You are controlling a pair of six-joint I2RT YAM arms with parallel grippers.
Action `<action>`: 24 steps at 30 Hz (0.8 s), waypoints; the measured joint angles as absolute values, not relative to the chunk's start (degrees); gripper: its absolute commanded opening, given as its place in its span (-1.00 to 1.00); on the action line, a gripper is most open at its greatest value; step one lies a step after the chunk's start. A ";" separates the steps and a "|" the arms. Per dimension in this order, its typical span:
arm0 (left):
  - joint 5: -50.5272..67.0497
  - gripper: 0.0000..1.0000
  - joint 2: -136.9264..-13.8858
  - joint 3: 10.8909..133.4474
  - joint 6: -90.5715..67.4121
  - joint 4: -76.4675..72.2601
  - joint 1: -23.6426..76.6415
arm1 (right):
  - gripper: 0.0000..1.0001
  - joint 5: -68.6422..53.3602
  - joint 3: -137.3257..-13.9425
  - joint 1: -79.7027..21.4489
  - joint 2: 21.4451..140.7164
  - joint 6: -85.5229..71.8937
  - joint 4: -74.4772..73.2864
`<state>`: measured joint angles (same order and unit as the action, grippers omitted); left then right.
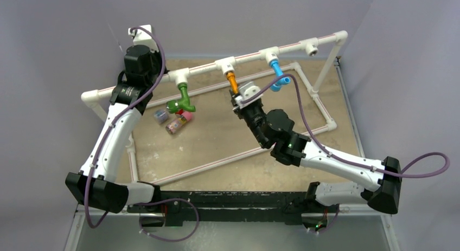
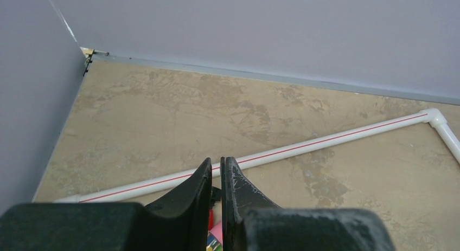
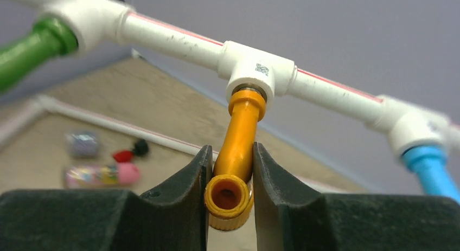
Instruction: Install the water faucets
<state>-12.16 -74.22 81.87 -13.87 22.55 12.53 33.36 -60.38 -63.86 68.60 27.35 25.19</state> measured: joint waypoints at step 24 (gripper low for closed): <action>-15.20 -0.72 -76.62 84.36 -17.52 23.27 12.51 | -1.00 7.64 -51.83 -38.39 70.26 -64.10 39.66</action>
<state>-15.20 -76.62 84.36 -17.52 23.27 12.51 7.64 -51.83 -38.39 70.26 -64.10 39.66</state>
